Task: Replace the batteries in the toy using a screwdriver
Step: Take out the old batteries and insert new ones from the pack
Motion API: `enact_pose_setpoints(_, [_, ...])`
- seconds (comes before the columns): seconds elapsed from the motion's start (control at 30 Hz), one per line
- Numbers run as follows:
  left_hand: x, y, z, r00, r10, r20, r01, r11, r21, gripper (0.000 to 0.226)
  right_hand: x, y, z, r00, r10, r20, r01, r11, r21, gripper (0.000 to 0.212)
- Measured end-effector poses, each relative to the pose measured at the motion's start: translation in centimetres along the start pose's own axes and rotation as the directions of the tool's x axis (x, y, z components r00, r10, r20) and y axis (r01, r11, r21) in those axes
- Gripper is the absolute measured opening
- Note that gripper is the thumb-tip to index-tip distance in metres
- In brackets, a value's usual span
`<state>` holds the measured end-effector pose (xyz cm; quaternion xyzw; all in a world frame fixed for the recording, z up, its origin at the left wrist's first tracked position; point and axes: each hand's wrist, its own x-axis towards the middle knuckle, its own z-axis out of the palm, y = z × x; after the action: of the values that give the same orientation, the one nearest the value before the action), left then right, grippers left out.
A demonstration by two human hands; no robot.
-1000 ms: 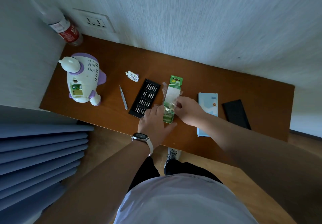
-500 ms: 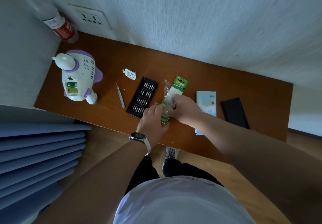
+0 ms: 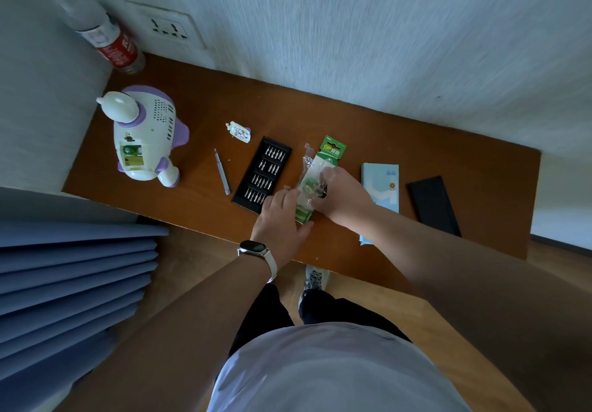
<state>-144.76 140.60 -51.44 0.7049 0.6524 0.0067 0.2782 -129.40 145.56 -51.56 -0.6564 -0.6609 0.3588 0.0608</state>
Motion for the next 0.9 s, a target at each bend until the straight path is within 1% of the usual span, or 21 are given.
enact_pose_setpoints(0.2, [-0.2, 0.1, 0.2, 1.000, -0.009, -0.009, 0.009, 1.000, -0.018, 0.066, -0.8, 0.6, -0.4, 1.000, -0.004, 0.015, 0.007, 0.983, -0.185, 0.037])
enact_pose_setpoints(0.3, [-0.3, 0.2, 0.1, 1.000, -0.018, -0.020, 0.018, 0.999, -0.028, 0.066, -0.8, 0.4, -0.3, 0.999, 0.003, 0.048, 0.007, 0.976, -0.217, 0.041])
enact_pose_setpoints(0.4, [-0.3, 0.3, 0.2, 0.999, -0.032, -0.026, 0.030, 0.999, -0.040, 0.066, -0.5, 0.5, -0.1, 0.996, -0.006, 0.090, 0.029, 0.966, -0.256, 0.037])
enact_pose_setpoints(0.5, [-0.3, 0.4, 0.2, 0.999, -0.041, -0.029, 0.040, 0.998, -0.049, 0.067, -0.5, 0.6, -0.2, 0.995, -0.021, 0.097, 0.048, 0.957, -0.285, 0.031])
enact_pose_setpoints(0.57, [-0.3, 0.4, 0.1, 0.999, -0.047, -0.026, 0.045, 0.997, -0.059, 0.069, -0.7, 0.6, -0.3, 0.995, -0.009, 0.104, 0.038, 0.959, -0.282, 0.028])
enact_pose_setpoints(0.73, [-0.2, 0.7, -0.8, 0.999, -0.042, -0.007, 0.041, 0.992, -0.116, 0.074, -1.6, 0.6, -0.8, 0.990, 0.041, 0.137, -0.014, 0.981, -0.192, 0.021])
enact_pose_setpoints(0.8, [-0.7, 0.8, -1.3, 0.998, -0.044, -0.036, 0.038, 0.988, -0.151, 0.067, -2.5, 0.5, -1.4, 0.992, 0.042, 0.119, -0.023, 0.987, -0.159, 0.022])
enact_pose_setpoints(0.9, [-1.8, 1.2, -2.5, 0.992, -0.044, -0.120, 0.015, 0.973, -0.231, 0.050, -4.3, -0.2, -3.0, 0.994, 0.012, 0.109, -0.005, 0.997, -0.072, 0.027])
